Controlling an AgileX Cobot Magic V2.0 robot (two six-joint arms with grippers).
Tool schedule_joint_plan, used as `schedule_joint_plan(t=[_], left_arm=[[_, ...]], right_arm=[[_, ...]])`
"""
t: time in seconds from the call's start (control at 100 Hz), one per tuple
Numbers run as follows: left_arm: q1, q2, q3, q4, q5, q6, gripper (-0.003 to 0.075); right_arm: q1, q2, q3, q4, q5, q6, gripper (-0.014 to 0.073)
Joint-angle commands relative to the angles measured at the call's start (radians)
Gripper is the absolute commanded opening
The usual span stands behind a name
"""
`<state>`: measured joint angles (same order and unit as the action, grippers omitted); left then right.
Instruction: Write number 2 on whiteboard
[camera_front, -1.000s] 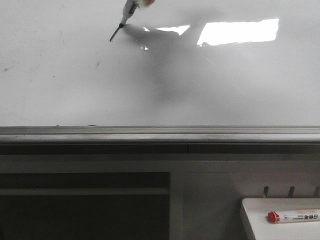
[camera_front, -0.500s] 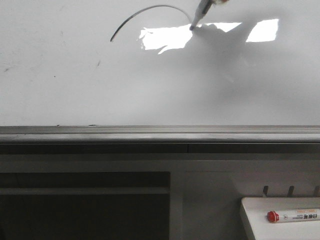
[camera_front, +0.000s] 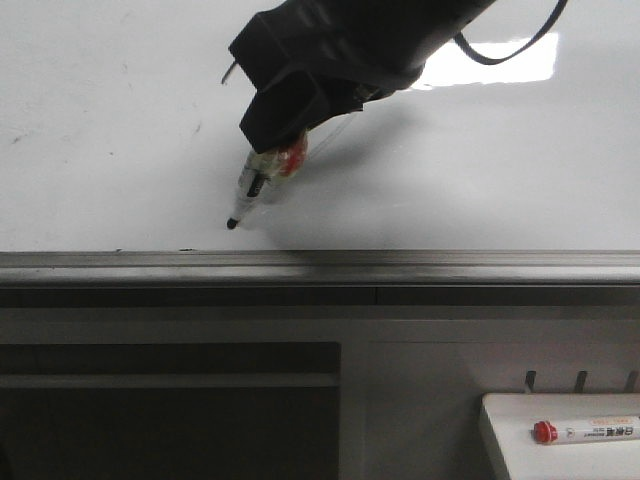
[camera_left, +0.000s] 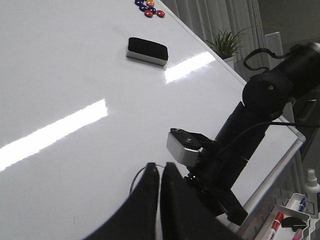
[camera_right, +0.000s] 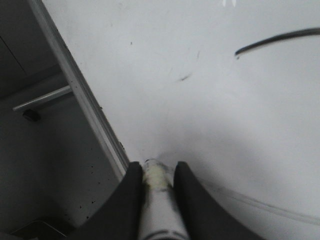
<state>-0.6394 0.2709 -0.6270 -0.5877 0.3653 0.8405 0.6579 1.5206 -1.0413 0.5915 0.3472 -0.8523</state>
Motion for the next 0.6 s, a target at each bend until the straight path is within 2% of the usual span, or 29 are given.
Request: schedule_joint_plan(t=[0.0, 0.16, 0.3, 0.37, 0.45, 0.52, 0.59], left_arm=[[0.001, 0.009, -0.023, -0.025, -0.058, -0.014, -0.0020], [0.001, 0.009, -0.023, -0.025, -0.058, -0.014, -0.0020], [0.001, 0.009, -0.023, -0.025, -0.064, -0.014, -0.0020], [0.001, 0.009, -0.023, -0.025, -0.066, -0.014, -0.0020], [0.001, 0.009, -0.023, -0.025, -0.066, -0.014, -0.0020], [0.001, 0.009, -0.023, -0.025, -0.068, -0.014, -0.0020], [0.001, 0.011, -0.023, -0.025, -0.068, -0.014, -0.0020]], right_arm=[[-0.058, 0.002, -0.021, -0.060, -0.151, -0.022, -0.0069], [-0.181, -0.079, -0.012, -0.060, 0.008, -0.015, -0.0069], [-0.371, -0.204, 0.056, -0.141, 0.099, 0.043, -0.0069], [-0.503, -0.295, 0.103, -0.207, 0.109, 0.070, -0.0069], [-0.643, -0.378, 0.151, -0.212, 0.089, 0.082, -0.0069], [-0.717, -0.436, 0.172, -0.202, 0.056, 0.117, -0.0069], [-0.741, -0.455, 0.184, -0.196, 0.043, 0.121, -0.0069]])
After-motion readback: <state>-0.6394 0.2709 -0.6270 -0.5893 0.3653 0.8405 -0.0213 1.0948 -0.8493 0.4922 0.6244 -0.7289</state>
